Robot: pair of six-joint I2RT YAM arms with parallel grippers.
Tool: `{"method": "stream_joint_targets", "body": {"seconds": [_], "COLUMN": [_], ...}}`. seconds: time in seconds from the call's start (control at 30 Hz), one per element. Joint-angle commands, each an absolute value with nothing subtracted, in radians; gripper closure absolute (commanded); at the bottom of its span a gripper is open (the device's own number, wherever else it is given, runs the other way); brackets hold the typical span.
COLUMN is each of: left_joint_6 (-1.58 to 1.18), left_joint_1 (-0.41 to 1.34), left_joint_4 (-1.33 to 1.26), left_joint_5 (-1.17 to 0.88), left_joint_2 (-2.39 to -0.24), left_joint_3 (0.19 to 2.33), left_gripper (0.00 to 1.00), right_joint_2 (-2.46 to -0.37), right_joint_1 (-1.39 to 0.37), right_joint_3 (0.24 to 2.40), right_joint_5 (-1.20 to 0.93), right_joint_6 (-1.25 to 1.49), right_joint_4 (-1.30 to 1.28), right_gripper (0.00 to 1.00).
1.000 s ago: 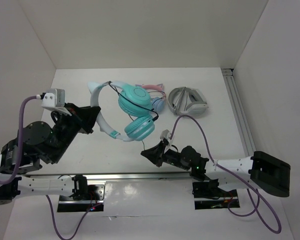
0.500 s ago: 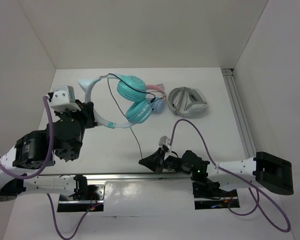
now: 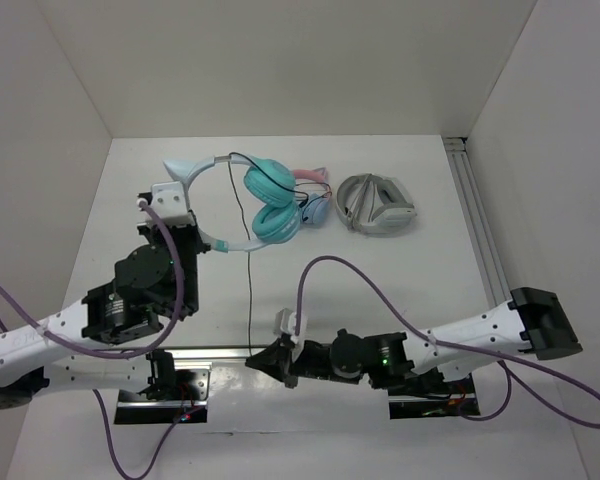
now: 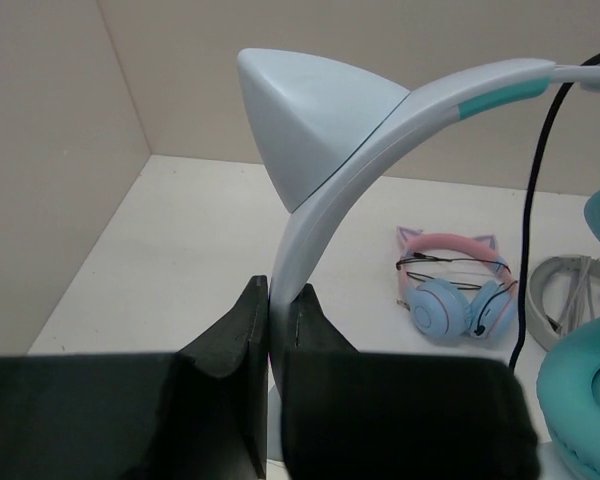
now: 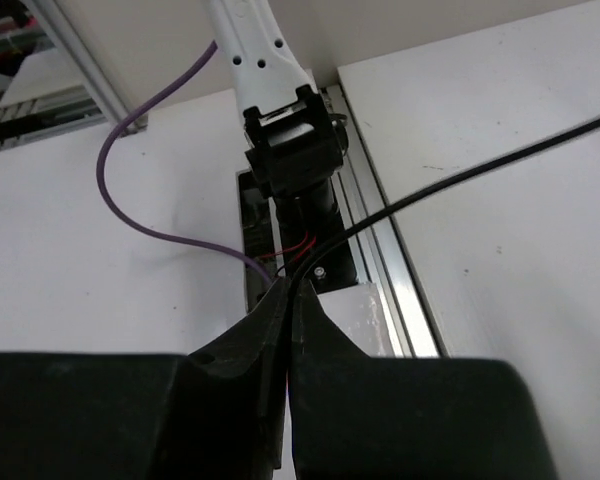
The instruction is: Wrap the headphones
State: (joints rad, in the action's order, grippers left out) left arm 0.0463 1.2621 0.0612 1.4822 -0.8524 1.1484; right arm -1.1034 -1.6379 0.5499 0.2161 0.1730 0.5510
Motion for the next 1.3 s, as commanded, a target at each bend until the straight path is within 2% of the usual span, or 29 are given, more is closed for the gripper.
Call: {"method": "stream_joint_targets", "body": {"seconds": [0.0, 0.1, 0.27, 0.33, 0.37, 0.47, 0.63, 0.83, 0.93, 1.07, 1.27], "left_joint_6": [0.072, 0.162, 0.314, 0.556, 0.659, 0.98, 1.017, 1.026, 1.026, 1.141, 1.155], "left_joint_1": [1.25, 1.241, 1.241, 1.241, 1.241, 1.27, 1.371, 1.431, 1.504, 1.549, 1.56], "left_joint_4": [0.002, -0.018, -0.033, -0.174, -0.377, -0.695, -0.652, -0.643, -0.6, -0.704, -0.721], "left_joint_5": [1.589, 1.589, 1.589, 1.589, 1.589, 1.589, 1.589, 1.589, 1.589, 1.589, 1.589], "left_joint_2": [-0.909, -0.956, -0.986, -0.986, -0.997, -1.025, -1.034, -0.999, -0.988, -0.988, -0.997], "left_joint_3": [1.201, 1.158, 1.04, 0.925, 0.886, 0.767, 0.742, 0.778, 0.788, 0.773, 0.755], "left_gripper": [1.0, 1.0, 1.0, 1.0, 1.0, 1.0, 1.0, 1.0, 1.0, 1.0, 1.0], "right_joint_2": [-1.161, -1.18, -1.14, -1.128, -1.117, -1.108, -1.063, -0.98, -0.911, -0.793, -0.802], "right_joint_1": [-1.738, -1.825, -1.873, -1.885, -1.885, -1.885, -1.885, -1.885, -1.853, -1.682, -1.47], "right_joint_3": [0.693, 0.82, 1.012, 1.052, 1.086, 1.147, 1.158, 1.086, 1.016, 0.934, 0.98], "right_joint_5": [0.454, 0.685, 0.935, 1.031, 1.057, 1.164, 1.375, 1.517, 1.508, 1.309, 1.079], "right_joint_6": [0.088, 0.029, 0.008, -0.004, -0.005, -0.032, -0.139, -0.196, -0.273, -0.368, -0.348], "right_joint_4": [0.391, 0.216, -0.05, -0.157, -0.19, -0.296, -0.321, -0.246, -0.079, 0.134, 0.117], "right_gripper": [1.0, 1.0, 1.0, 1.0, 1.0, 1.0, 1.0, 1.0, 0.99, 0.94, 0.92]}}
